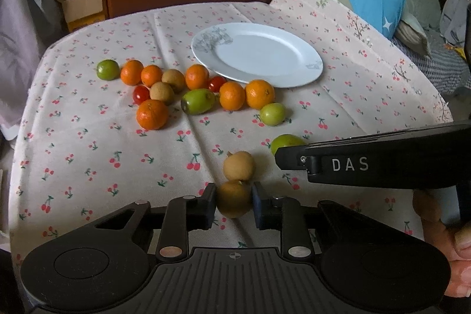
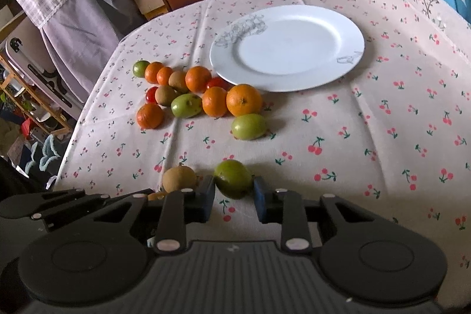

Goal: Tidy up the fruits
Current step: 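Grasp a brown kiwi with the left tool while the right tool grasps a green fruit, then carry both fruits over the white plate and open both tools to release them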

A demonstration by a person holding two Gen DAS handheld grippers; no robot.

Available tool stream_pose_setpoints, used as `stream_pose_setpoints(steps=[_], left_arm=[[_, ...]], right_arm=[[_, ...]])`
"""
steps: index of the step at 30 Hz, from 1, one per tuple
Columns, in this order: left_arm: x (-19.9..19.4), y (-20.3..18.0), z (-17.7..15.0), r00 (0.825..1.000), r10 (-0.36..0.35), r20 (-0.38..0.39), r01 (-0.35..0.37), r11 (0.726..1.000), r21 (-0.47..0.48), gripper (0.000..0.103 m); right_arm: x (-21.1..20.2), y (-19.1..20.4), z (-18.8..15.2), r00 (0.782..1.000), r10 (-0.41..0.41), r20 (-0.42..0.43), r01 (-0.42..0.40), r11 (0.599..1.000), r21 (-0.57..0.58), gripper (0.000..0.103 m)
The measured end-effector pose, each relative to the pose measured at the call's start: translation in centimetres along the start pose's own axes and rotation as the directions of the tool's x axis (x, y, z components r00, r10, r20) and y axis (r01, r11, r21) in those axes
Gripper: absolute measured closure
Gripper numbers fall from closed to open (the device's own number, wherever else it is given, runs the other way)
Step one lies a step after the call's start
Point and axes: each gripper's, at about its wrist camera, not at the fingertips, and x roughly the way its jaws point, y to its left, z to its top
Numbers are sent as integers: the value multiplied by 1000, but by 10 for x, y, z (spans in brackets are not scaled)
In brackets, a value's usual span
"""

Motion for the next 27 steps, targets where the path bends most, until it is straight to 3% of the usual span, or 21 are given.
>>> stream_pose_setpoints(steps=[16,27], left_arm=[[-17,33,36,994,82,70,-75,992,-99,81],[3,42,80,997,21,80,-14,996,-85,81]], right_arm=[[-7,-11,11,999,7,53,-12,995,95,75],[-13,-16,37,994,-13,108,-1,992,126,75]])
